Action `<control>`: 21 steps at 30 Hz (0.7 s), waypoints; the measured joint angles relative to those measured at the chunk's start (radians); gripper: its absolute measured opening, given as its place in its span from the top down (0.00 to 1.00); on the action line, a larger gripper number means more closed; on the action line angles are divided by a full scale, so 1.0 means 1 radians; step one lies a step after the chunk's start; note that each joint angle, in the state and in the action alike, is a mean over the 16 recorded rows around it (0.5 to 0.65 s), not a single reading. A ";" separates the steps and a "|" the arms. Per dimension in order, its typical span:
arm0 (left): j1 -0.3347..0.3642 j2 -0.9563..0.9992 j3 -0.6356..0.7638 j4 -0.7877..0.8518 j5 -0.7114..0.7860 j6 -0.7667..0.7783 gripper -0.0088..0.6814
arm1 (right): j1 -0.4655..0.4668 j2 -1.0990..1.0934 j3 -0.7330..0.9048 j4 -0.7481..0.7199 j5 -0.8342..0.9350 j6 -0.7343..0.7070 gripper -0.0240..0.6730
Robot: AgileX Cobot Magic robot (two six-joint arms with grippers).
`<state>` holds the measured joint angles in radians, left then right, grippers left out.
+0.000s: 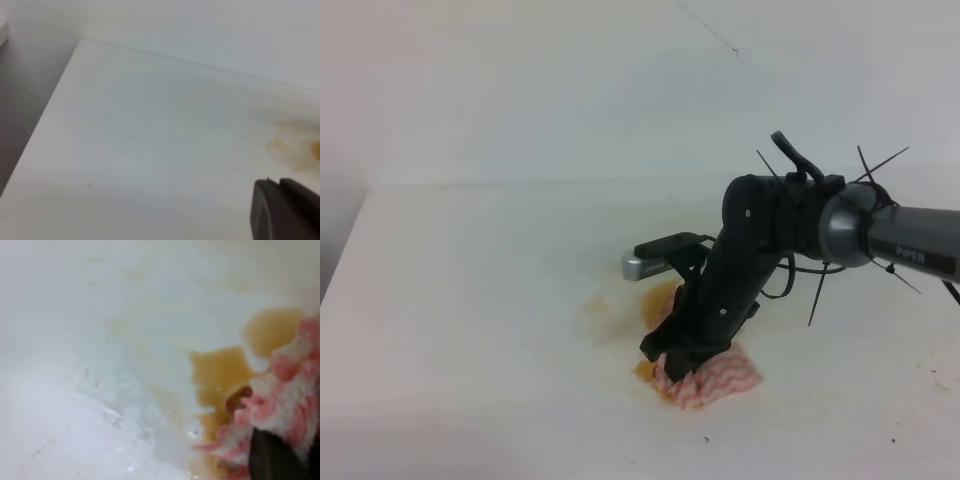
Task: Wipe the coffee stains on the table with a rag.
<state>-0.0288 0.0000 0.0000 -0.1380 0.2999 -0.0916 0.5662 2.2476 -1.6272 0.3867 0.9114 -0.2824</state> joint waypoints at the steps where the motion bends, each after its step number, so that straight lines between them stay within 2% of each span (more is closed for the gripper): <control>1: 0.000 0.000 0.000 0.000 0.000 0.000 0.99 | 0.004 0.000 -0.001 0.001 0.001 0.000 0.97; 9: 0.000 0.000 0.000 0.000 0.003 0.001 0.99 | 0.019 0.004 -0.052 -0.025 0.046 0.022 0.97; 21: 0.000 0.000 0.000 0.000 0.010 0.000 0.99 | 0.040 -0.030 -0.240 -0.067 0.156 0.070 0.97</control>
<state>-0.0288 0.0000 0.0000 -0.1380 0.3099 -0.0912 0.6057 2.2172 -1.8672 0.3195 1.0671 -0.2120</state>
